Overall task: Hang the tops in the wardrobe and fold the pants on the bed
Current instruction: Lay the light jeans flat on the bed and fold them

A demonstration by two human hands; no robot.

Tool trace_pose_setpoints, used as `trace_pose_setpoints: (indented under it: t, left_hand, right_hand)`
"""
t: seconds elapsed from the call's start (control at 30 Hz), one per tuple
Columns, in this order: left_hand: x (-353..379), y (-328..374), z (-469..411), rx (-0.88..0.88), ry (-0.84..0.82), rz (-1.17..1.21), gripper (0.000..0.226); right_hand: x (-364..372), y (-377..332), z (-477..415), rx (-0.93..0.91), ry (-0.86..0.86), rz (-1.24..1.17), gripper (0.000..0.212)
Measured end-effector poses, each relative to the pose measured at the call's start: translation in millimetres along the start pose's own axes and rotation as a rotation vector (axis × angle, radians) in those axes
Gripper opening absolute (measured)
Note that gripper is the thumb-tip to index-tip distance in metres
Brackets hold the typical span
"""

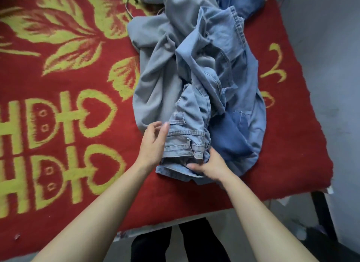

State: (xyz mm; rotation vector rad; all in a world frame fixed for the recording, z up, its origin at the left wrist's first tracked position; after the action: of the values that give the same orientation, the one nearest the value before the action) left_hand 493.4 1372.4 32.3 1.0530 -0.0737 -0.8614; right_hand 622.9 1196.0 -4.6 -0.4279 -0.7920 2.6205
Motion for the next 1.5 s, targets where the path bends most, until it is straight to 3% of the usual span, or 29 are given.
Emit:
trace_pose_setpoints:
  t: [0.1,0.2,0.3,0.37,0.47,0.57,0.6,0.7,0.77,0.83,0.87,0.93,1.0,1.07,1.17,1.27,1.33,1.4,1.43,1.5]
  left_hand:
    - [29.5,17.8,6.4,-0.172,-0.217,0.076,0.104]
    - [48.1,16.7,26.4,-0.168,-0.336,-0.079,0.082]
    - [37.5,7.0,46.9,-0.152,-0.217,-0.186,0.032]
    - [23.0,7.8,65.9,-0.207,-0.178,-0.188,0.028]
    - [-7.7,31.3,107.9,-0.406,-0.137,0.031,0.01]
    - [-70.9,63.2,140.9,-0.565,0.167,0.26,0.017]
    - [-91.6,80.0,150.8,-0.576,0.199,0.395,0.019]
    - [-158.6,144.3,170.4,-0.395,0.178,0.743,0.036]
    - [-212.0,189.5,186.4,-0.166,0.256,0.843,0.039]
    - [-254.3,238.1,216.3,0.051,0.379,0.889,0.04]
    - [-277.6,259.3,229.5,0.186,0.455,0.909,0.024]
    - [-320.8,290.1,263.2,0.362,0.643,0.919,0.021]
    - [-356.3,309.3,288.6,0.493,0.606,1.004,0.028]
    - [-387.0,313.5,309.3,0.548,0.561,1.038,0.036]
    - [-417.7,323.6,343.7,0.631,0.434,1.08,0.007]
    - [-482.1,307.1,359.0,0.638,0.474,1.12,0.04]
    - [-535.5,287.2,357.2,0.665,0.493,1.134,0.047]
    - [-571.2,274.6,375.1,0.687,0.559,1.084,0.079]
    - [-594.5,261.1,369.7,0.689,0.59,1.073,0.08]
    - [-606.6,258.4,400.0,0.682,0.462,1.042,0.06]
  right_hand:
    - [4.1,15.0,25.3,0.075,-0.175,-0.16,0.055]
    - [-4.2,14.9,48.1,0.089,-0.203,-0.214,0.041]
    - [-13.7,7.4,73.8,0.112,-0.162,-0.266,0.034]
    - [-13.5,-4.1,93.9,0.135,-0.185,-0.303,0.027]
    - [-4.5,-34.3,126.1,0.142,-0.3,-0.387,0.018]
    - [-2.7,-89.0,150.8,0.074,-0.289,-0.388,0.022]
    - [-3.6,-115.4,158.9,0.025,-0.277,-0.396,0.025]
    - [-5.9,-214.1,186.3,-0.198,-0.278,-0.466,0.021]
    - [-6.9,-282.8,212.8,-0.367,-0.307,-0.563,0.008]
    - [-5.2,-341.8,247.5,-0.496,-0.348,-0.662,0.008]
    - [-3.5,-366.0,265.9,-0.552,-0.373,-0.693,0.01]
    - [3.2,-402.0,301.9,-0.657,-0.441,-0.759,0.027]
    - [15.3,-422.9,334.9,-0.721,-0.509,-0.804,0.044]
    - [33.7,-431.1,366.6,-0.755,-0.553,-0.79,0.04]
    - [64.8,-431.2,408.0,-0.794,-0.585,-0.768,0.025]
    - [103.8,-429.1,454.2,-0.866,-0.59,-0.768,0.035]
    - [133.9,-428.4,486.9,-0.904,-0.6,-0.793,0.039]
    - [164.4,-428.3,514.4,-0.93,-0.614,-0.833,0.037]
    - [178.2,-428.4,524.6,-0.949,-0.622,-0.853,0.033]
    - [203.7,-427.8,542.8,-0.987,-0.616,-0.88,0.02]
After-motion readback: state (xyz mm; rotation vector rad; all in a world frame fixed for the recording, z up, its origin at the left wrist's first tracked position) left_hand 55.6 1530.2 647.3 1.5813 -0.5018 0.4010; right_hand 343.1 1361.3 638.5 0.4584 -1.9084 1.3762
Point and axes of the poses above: each hand's wrist, its own z-axis away from the middle knuckle, its own x-axis out of the palm, y = z × x, the point moved 4 cm from there along -z, towards the middle knuckle, and after that the axes turned 3 degrees about -z, right-handed, at the moved point
